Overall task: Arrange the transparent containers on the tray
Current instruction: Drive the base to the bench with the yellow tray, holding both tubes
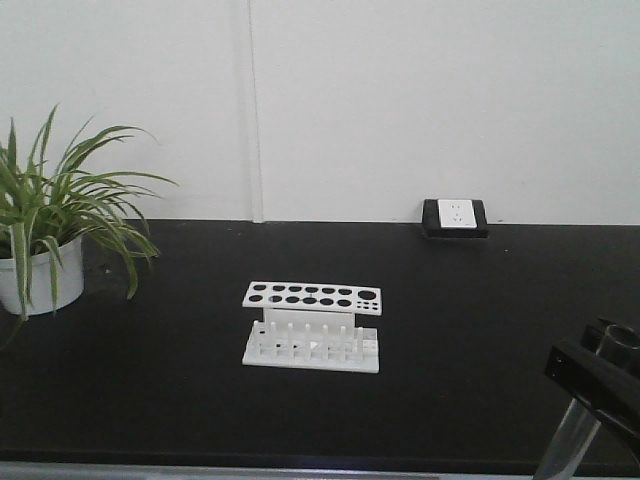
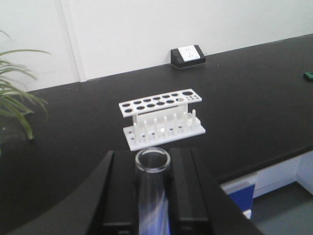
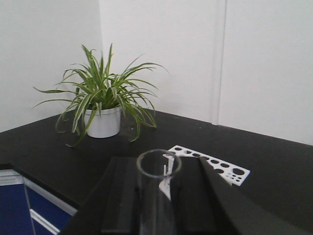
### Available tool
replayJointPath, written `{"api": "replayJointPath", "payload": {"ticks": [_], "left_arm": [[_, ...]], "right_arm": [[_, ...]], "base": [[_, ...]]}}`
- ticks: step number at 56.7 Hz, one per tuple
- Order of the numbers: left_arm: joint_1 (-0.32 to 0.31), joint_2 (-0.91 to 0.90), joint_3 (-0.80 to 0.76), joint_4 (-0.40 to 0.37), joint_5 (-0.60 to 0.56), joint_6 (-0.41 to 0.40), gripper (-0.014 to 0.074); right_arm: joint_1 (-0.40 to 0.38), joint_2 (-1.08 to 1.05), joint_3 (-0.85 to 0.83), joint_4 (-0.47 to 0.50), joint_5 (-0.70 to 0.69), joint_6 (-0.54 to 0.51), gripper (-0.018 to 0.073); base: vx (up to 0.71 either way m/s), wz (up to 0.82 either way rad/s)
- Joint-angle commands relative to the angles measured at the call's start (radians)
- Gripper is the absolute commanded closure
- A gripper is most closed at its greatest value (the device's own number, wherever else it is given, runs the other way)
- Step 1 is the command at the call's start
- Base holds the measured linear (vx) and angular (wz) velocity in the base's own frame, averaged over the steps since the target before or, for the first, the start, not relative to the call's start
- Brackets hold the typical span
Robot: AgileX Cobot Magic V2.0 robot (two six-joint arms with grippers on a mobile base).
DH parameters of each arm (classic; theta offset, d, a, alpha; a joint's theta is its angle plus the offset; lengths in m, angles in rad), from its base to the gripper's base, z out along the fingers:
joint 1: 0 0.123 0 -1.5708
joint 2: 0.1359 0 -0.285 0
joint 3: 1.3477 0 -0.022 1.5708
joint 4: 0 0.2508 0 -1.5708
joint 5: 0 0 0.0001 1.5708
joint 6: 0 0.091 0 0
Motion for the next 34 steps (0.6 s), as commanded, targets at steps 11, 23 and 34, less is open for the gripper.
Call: {"api": "replayJointPath", "payload": {"ticks": [11, 23, 34], "left_arm": [[-0.007, 0.001, -0.031, -0.001, -0.090, -0.004, 0.0597], [-0.007, 0.001, -0.031, -0.001, -0.090, -0.004, 0.0597], [-0.007, 0.001, -0.031, -0.001, -0.090, -0.004, 0.0597]], "right_arm": [[0.001, -0.004, -0.030, -0.035, 0.019, -0.003, 0.0572], [0.001, -0.004, -0.030, -0.035, 0.021, -0.003, 0.0571], [0.001, -0.004, -0.030, -0.035, 0.020, -0.003, 0.0571]], "base": [[-0.37, 0.21], [-0.39, 0.33], [-0.39, 0.39]]}}
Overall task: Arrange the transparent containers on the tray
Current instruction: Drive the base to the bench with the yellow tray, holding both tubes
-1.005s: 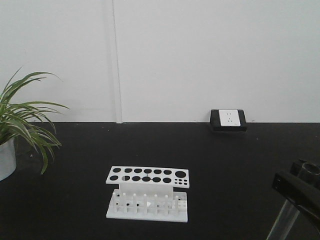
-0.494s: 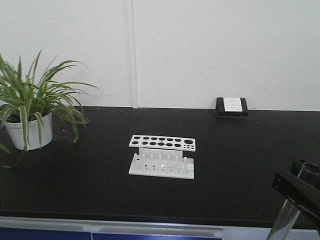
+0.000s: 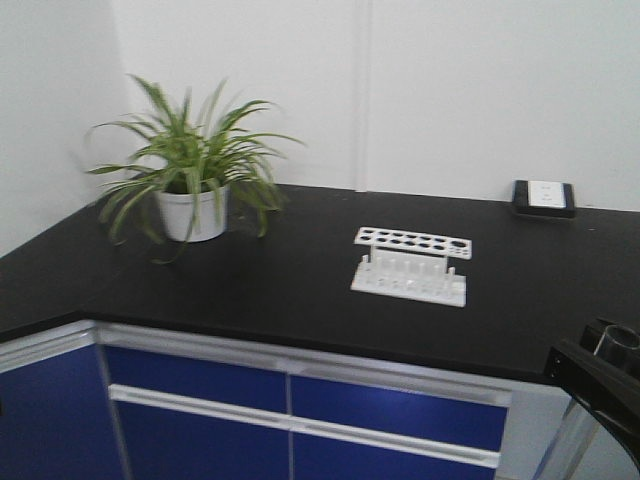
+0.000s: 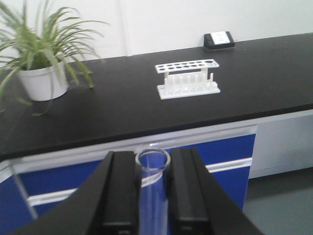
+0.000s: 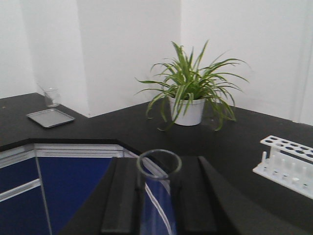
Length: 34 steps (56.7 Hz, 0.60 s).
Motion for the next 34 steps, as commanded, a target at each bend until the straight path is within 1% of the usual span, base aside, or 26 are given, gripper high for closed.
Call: {"api": "replayJointPath", "payload": {"ticks": [1, 34], "left_arm": [[-0.007, 0.001, -0.031, -0.001, -0.089, -0.004, 0.0597], [-0.007, 0.001, -0.031, -0.001, -0.089, -0.004, 0.0597]], "right_arm": [[0.001, -0.004, -0.030, -0.035, 0.021, -0.003, 0.0571], [0.001, -0.004, -0.030, -0.035, 0.021, -0.003, 0.0571]], "base": [[-0.38, 0.41], [-0.34, 0.48]]}}
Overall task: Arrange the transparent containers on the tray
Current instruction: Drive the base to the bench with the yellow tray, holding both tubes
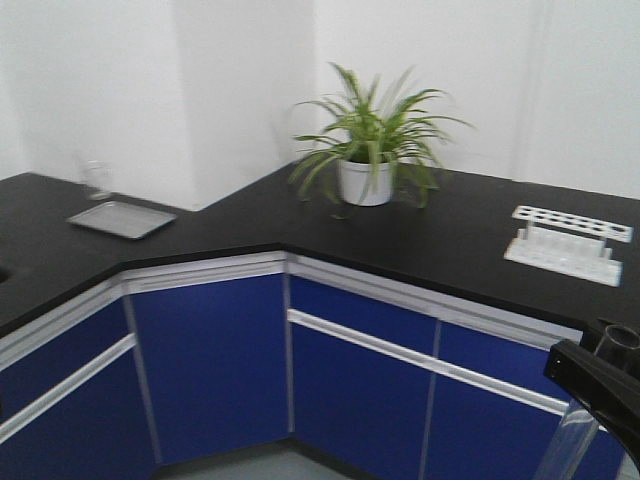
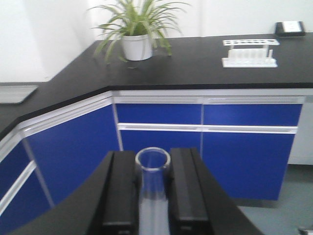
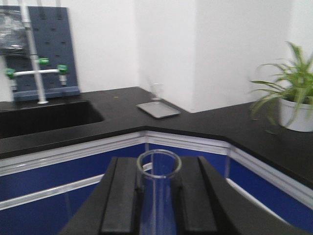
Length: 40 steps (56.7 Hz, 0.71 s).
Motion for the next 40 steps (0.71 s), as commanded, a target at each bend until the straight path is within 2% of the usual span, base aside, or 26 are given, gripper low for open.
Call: {"api": "replayJointPath", "payload": {"ticks": [1, 40], "left_arm": [[-0.007, 0.001, -0.031, -0.001, -0.089, -0.004, 0.0597], [-0.007, 0.001, -0.031, -0.001, -0.089, -0.004, 0.0597]], "right_arm": [[0.001, -0.004, -0.030, -0.034, 0.022, -0.003, 0.0571], [0.001, -0.004, -0.030, -0.034, 0.022, -0.003, 0.0571]], "base": [[-0.30, 0.55], [-0.24, 0.63]]}}
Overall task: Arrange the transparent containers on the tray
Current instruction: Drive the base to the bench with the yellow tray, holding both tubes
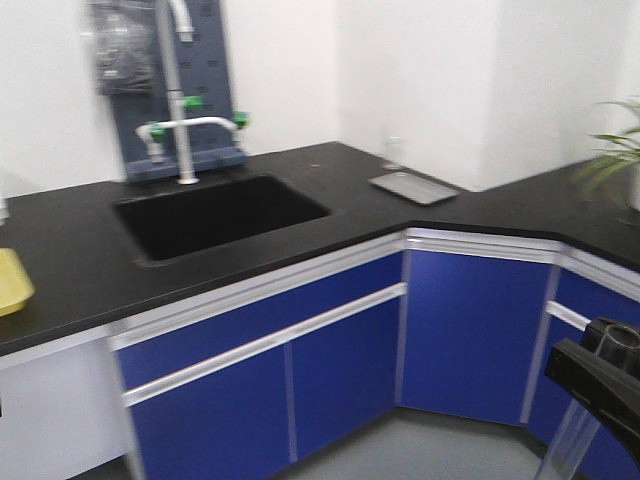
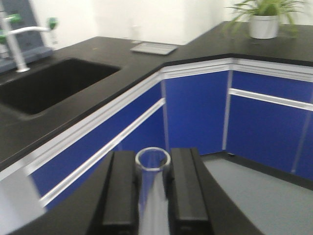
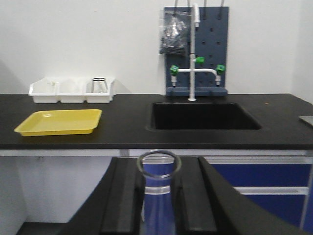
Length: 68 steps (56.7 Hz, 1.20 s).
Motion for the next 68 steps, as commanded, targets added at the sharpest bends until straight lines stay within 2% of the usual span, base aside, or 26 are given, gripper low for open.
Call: {"api": "replayJointPath", "payload": {"ticks": [1, 31, 68], "left_arm": [[-0.007, 0.001, -0.031, -0.001, -0.089, -0.004, 0.0597], [-0.007, 0.001, -0.031, -0.001, -0.089, -0.004, 0.0597], [-0.007, 0.001, -0.031, -0.001, -0.089, -0.004, 0.0597]], "right_arm": [[0.001, -0.004, -0.030, -0.034, 0.022, -0.003, 0.0571], [0.001, -0.004, -0.030, -0.034, 0.021, -0.003, 0.0571], [0.001, -0.004, -0.030, -0.034, 0.021, -0.003, 0.0571]], "base": [[-0.15, 0.76], [-0.05, 0.67], [0.18, 0.36]]}}
